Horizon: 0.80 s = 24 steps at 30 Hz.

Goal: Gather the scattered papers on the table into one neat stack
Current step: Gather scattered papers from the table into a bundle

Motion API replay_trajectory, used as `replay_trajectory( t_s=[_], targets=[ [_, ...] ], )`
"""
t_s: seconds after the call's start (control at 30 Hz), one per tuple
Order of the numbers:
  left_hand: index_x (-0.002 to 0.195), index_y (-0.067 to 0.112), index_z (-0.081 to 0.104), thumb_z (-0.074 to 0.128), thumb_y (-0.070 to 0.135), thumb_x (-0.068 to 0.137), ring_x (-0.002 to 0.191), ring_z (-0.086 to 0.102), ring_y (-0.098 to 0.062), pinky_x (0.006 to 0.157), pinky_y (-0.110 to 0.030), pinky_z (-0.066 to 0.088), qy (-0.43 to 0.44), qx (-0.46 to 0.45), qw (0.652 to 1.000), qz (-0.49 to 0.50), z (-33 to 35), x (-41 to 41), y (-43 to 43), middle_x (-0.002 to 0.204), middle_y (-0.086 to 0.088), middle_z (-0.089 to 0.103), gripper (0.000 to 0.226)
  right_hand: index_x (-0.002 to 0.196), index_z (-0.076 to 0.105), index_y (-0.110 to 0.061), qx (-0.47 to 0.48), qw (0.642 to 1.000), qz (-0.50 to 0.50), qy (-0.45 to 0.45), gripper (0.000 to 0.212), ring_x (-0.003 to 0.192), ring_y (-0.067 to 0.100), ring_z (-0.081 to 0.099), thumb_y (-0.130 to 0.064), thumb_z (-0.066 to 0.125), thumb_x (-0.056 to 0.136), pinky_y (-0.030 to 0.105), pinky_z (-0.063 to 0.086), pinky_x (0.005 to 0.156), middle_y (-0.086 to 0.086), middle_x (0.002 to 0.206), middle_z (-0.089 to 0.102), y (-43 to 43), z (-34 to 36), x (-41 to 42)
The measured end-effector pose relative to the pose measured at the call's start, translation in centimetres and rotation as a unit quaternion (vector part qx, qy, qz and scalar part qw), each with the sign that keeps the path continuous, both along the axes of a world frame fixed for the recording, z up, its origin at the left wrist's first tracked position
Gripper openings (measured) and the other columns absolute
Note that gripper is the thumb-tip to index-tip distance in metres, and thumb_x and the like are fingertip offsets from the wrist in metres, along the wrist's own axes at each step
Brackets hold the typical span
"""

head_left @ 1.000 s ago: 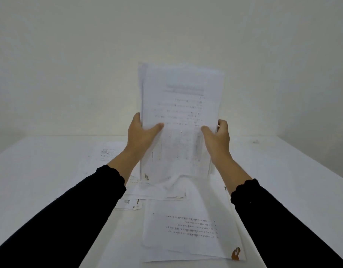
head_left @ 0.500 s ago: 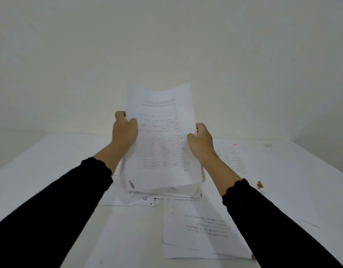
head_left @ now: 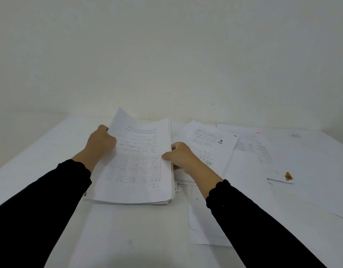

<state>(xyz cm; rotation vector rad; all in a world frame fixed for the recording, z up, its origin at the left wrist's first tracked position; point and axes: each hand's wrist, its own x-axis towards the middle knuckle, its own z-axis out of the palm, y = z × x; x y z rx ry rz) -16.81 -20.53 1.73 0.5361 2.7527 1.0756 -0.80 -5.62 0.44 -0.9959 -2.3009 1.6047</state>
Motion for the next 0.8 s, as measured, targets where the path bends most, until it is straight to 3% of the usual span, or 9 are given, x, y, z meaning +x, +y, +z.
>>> replay_trajectory(
  t_s=[0.1,0.17,0.3,0.4,0.5,0.6,0.67,0.73,0.8],
  targets=[
    [0.104,0.005,0.041,0.040,0.003,0.089,0.089,0.042,-0.029,0.072,-0.037,0.034,-0.016,-0.031,0.999,0.001,-1.3,-0.8,-0.2,0.099,-0.012,0.044,0.015,0.081,0.060,-0.002,0.040,0.999,0.020,-0.029,0.005,0.079,0.022,0.058,-0.004,0.064,0.082,0.034,0.050,0.070,0.015,0.090,0.062,0.0,-1.0,-0.6],
    [0.109,0.002,0.044,0.042,0.004,0.088,0.090,0.042,-0.029,0.073,-0.036,0.034,-0.022,-0.046,0.999,0.005,-1.9,-1.2,0.0,0.100,-0.013,0.046,0.021,0.063,0.044,-0.012,0.065,0.996,0.026,-0.050,0.030,0.069,0.019,0.050,-0.008,0.069,0.078,0.028,0.039,0.061,0.009,0.077,0.052,0.3,-1.4,-1.0],
    [0.111,-0.007,0.051,0.050,0.005,0.083,0.098,0.054,-0.038,0.075,-0.037,0.043,-0.027,-0.060,0.997,0.041,-2.0,-1.4,1.0,0.113,-0.023,0.057,0.031,0.064,0.052,-0.008,0.096,0.992,0.031,-0.070,0.025,0.066,0.021,0.051,-0.014,0.072,0.078,0.029,0.040,0.060,0.012,0.073,0.055,1.1,-1.0,-0.7],
    [0.122,-0.001,0.044,0.051,0.010,0.084,0.119,0.044,-0.039,0.096,-0.044,0.041,-0.016,-0.092,0.992,0.083,-1.6,-0.3,2.6,0.128,-0.022,0.044,0.040,0.093,0.069,0.006,0.114,0.991,0.002,-0.068,0.023,0.070,0.022,0.060,-0.015,0.067,0.082,0.028,0.049,0.062,0.020,0.091,0.073,2.7,-0.5,-0.1],
    [0.136,0.009,0.037,0.053,0.013,0.084,0.126,0.037,-0.036,0.100,-0.044,0.037,0.021,-0.086,0.994,0.063,-1.0,0.9,4.7,0.135,-0.018,0.036,0.054,0.076,0.061,-0.006,0.169,0.982,-0.048,-0.070,0.010,0.067,0.021,0.057,-0.015,0.064,0.081,0.028,0.045,0.062,0.019,0.082,0.071,5.2,-0.4,0.8],
    [0.140,0.014,0.036,0.056,0.016,0.085,0.129,0.036,-0.035,0.101,-0.044,0.037,0.048,-0.044,0.998,0.004,-0.9,1.8,6.7,0.140,-0.017,0.036,0.059,0.061,0.042,-0.013,0.216,0.963,-0.113,-0.118,0.030,0.060,0.022,0.050,-0.021,0.063,0.081,0.023,0.037,0.055,0.005,0.066,0.049,8.2,-0.7,2.0],
    [0.141,0.015,0.036,0.056,0.018,0.086,0.132,0.033,-0.035,0.103,-0.044,0.037,0.052,-0.020,0.997,-0.053,-1.2,2.6,8.0,0.143,-0.016,0.035,0.059,0.074,0.051,-0.011,0.251,0.940,-0.147,-0.178,0.026,0.088,0.027,0.056,-0.033,0.062,0.083,0.028,0.038,0.061,0.009,0.088,0.053,9.8,-0.9,3.2],
    [0.143,0.018,0.035,0.056,0.024,0.088,0.135,0.030,-0.034,0.106,-0.045,0.034,0.057,-0.011,0.992,-0.108,-1.6,3.5,9.1,0.146,-0.013,0.035,0.059,0.111,0.054,-0.008,0.253,0.920,-0.190,-0.231,0.047,0.119,0.032,0.043,-0.045,0.061,0.084,0.036,0.042,0.083,0.013,0.120,0.047,11.5,-1.2,4.4],
    [0.143,0.023,0.034,0.056,0.034,0.089,0.137,0.027,-0.033,0.108,-0.045,0.030,0.068,-0.025,0.986,-0.153,-2.0,4.4,10.0,0.149,-0.010,0.033,0.059,0.124,0.048,-0.007,0.243,0.908,-0.231,-0.251,0.065,0.125,0.031,0.037,-0.053,0.063,0.080,0.039,0.040,0.090,0.013,0.130,0.042,12.7,-1.5,5.6]
  ],
)
